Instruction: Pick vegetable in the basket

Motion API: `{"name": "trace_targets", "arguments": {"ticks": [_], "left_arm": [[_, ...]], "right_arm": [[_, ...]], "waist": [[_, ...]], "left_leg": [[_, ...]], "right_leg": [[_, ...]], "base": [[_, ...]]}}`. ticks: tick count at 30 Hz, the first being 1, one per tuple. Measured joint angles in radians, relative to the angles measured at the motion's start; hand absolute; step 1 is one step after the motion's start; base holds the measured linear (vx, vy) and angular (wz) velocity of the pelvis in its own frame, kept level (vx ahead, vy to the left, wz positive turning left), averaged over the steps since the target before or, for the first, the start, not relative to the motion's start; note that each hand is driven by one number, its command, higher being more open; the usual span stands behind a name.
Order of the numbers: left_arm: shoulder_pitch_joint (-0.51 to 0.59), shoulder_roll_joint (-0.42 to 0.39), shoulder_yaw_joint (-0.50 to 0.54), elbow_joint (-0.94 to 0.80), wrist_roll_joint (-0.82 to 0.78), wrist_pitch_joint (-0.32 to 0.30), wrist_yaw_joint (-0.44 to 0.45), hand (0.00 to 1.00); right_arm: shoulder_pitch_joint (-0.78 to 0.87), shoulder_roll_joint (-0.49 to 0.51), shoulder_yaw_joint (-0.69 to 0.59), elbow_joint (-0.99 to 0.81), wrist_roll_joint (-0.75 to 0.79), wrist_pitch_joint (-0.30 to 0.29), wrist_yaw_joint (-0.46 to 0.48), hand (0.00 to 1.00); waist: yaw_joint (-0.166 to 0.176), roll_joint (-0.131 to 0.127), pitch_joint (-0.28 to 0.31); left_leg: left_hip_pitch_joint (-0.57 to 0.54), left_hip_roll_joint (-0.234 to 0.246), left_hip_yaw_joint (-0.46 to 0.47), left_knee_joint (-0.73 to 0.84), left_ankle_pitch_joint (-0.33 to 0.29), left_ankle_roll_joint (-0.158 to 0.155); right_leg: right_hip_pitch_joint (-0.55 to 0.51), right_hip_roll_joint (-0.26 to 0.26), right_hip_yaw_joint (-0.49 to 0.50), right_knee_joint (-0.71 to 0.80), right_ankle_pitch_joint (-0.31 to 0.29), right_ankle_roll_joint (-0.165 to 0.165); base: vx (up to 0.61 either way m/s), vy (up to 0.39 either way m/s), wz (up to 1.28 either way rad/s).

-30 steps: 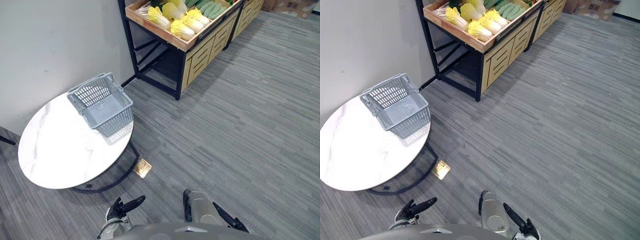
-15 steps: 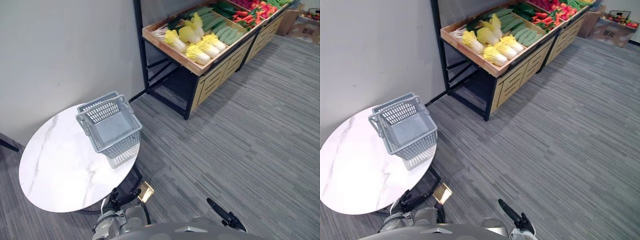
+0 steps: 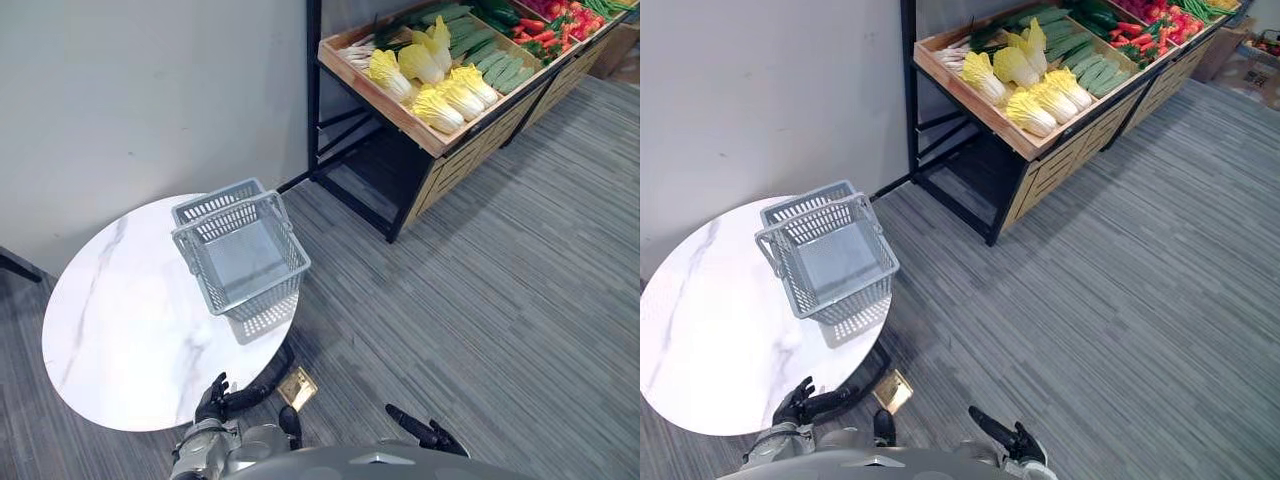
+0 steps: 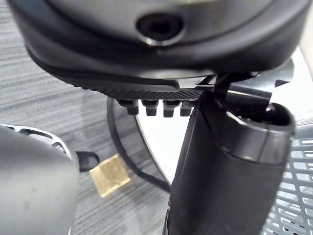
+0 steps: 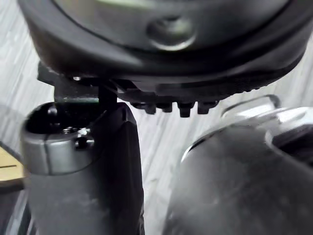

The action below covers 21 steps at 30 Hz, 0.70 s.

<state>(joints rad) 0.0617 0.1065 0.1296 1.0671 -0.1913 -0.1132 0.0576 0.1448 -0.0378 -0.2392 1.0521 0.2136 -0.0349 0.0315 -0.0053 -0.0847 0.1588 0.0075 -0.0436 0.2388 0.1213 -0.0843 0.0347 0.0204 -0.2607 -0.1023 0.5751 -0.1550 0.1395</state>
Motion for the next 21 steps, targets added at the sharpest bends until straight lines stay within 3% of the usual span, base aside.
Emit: {"name": "trace_targets", "arguments": {"ticks": [1, 2, 4, 6, 7, 8, 9, 10, 11, 12, 15, 18, 21], "left_arm": [[0.002, -0.002, 0.005, 0.001, 0.001, 0.002, 0.0, 1.0], [0.001, 0.002, 0.007, 0.0, 0.003, 0.005, 0.004, 1.0], [0.005, 0.004, 0.009, 0.003, 0.005, 0.004, 0.004, 1.0], [0.006, -0.004, 0.042, 0.003, 0.007, 0.005, 0.001, 1.0], [0.01, -0.01, 0.061, 0.004, 0.008, 0.009, 0.005, 1.0], [0.011, -0.014, 0.077, 0.005, 0.008, 0.012, 0.005, 1.0], [0.01, -0.015, 0.079, 0.005, 0.011, 0.012, 0.004, 1.0], [0.01, -0.015, 0.086, 0.001, 0.026, 0.011, 0.005, 1.0], [0.005, -0.013, 0.088, 0.002, 0.037, 0.01, 0.007, 1.0], [0.007, -0.025, 0.092, 0.0, 0.046, 0.009, 0.008, 1.0], [0.007, -0.059, 0.089, 0.0, 0.048, 0.01, 0.009, 1.0], [0.007, -0.05, 0.071, -0.007, 0.051, 0.009, 0.004, 1.0], [0.006, -0.048, 0.071, -0.01, 0.043, 0.009, 0.004, 1.0]], "right_arm": [[0.007, 0.003, -0.003, 0.002, 0.0, 0.0, -0.004, 1.0], [0.013, 0.004, -0.005, -0.007, 0.008, -0.001, -0.01, 1.0], [0.019, 0.007, 0.001, -0.022, 0.028, -0.003, -0.01, 1.0], [0.03, 0.007, 0.013, -0.053, 0.042, -0.004, -0.011, 1.0], [0.04, 0.009, 0.016, -0.07, 0.047, -0.002, -0.011, 1.0], [0.059, 0.017, 0.013, -0.093, 0.054, -0.002, -0.013, 1.0], [0.075, 0.018, 0.017, -0.101, 0.066, -0.002, -0.013, 1.0], [0.104, 0.034, 0.026, -0.12, 0.069, -0.002, -0.016, 1.0], [0.115, 0.036, 0.03, -0.124, 0.07, -0.001, -0.015, 1.0], [0.112, 0.006, 0.049, -0.14, 0.068, 0.002, -0.009, 1.0], [0.089, -0.032, 0.067, -0.162, 0.065, -0.012, -0.012, 1.0], [0.045, -0.035, 0.063, -0.107, 0.051, -0.015, -0.019, 1.0], [0.034, -0.027, 0.058, -0.082, 0.027, -0.015, -0.021, 1.0]], "waist": [[-0.001, 0.009, 0.006], [-0.002, 0.001, 0.007], [-0.001, 0.0, 0.006], [-0.013, 0.003, 0.008], [-0.027, 0.004, 0.008], [-0.03, 0.003, 0.008], [-0.03, 0.0, 0.008], [-0.026, -0.019, 0.0], [-0.025, -0.035, -0.004], [-0.023, 0.008, -0.004], [-0.023, 0.058, 0.002], [-0.023, 0.061, 0.004], [-0.02, 0.045, 0.008]], "left_leg": [[0.014, 0.014, -0.005, -0.002, -0.002, 0.001], [0.038, 0.035, -0.029, -0.006, -0.012, 0.001], [0.061, 0.061, -0.063, -0.021, -0.017, -0.006], [0.06, 0.076, -0.108, -0.03, -0.022, -0.017], [0.06, 0.078, -0.144, -0.037, -0.023, -0.027], [0.057, 0.069, -0.187, -0.035, -0.028, -0.043], [0.058, 0.06, -0.21, -0.033, -0.031, -0.049], [0.057, 0.027, -0.27, -0.023, -0.041, -0.067], [0.057, 0.018, -0.288, -0.017, -0.048, -0.077], [0.039, 0.049, -0.298, -0.001, -0.057, -0.094], [0.018, 0.107, -0.31, -0.014, -0.053, -0.114], [0.029, 0.128, -0.33, -0.043, -0.032, -0.13], [0.039, 0.124, -0.343, -0.055, -0.024, -0.13]], "right_leg": [[-0.023, 0.01, 0.016, 0.055, -0.022, -0.022], [-0.053, 0.04, 0.039, 0.087, -0.09, -0.054], [-0.109, 0.097, 0.07, 0.043, -0.138, -0.057], [-0.177, 0.174, 0.185, -0.05, -0.135, -0.054], [-0.201, 0.217, 0.277, -0.124, -0.121, -0.036], [-0.209, 0.228, 0.332, -0.193, -0.096, -0.037], [-0.208, 0.22, 0.336, -0.22, -0.072, -0.035], [-0.196, 0.186, 0.323, -0.264, 0.045, -0.037], [-0.19, 0.172, 0.311, -0.259, 0.037, -0.038], [-0.18, 0.186, 0.264, -0.257, 0.034, -0.044], [-0.162, 0.219, 0.187, -0.298, 0.032, -0.069], [-0.134, 0.235, 0.139, -0.323, 0.036, -0.077], [-0.099, 0.228, 0.119, -0.35, 0.041, -0.084]], "base": [[0.24, 0.05, 0.54], [0.18, -0.016, 0.39], [0.24, -0.023, 0.5], [0.22, -0.072, 0.68], [0.2, -0.128, 1.01], [0.19, -0.147, 1.16], [0.27, -0.256, 1.49], [0.25, -0.255, 1.32], [0.28, -0.324, 1.42], [0.16, -0.201, 0.84], [0.13, -0.173, 0.61], [0.07, -0.114, 0.41], [0.02, -0.012, 0.3]]}}
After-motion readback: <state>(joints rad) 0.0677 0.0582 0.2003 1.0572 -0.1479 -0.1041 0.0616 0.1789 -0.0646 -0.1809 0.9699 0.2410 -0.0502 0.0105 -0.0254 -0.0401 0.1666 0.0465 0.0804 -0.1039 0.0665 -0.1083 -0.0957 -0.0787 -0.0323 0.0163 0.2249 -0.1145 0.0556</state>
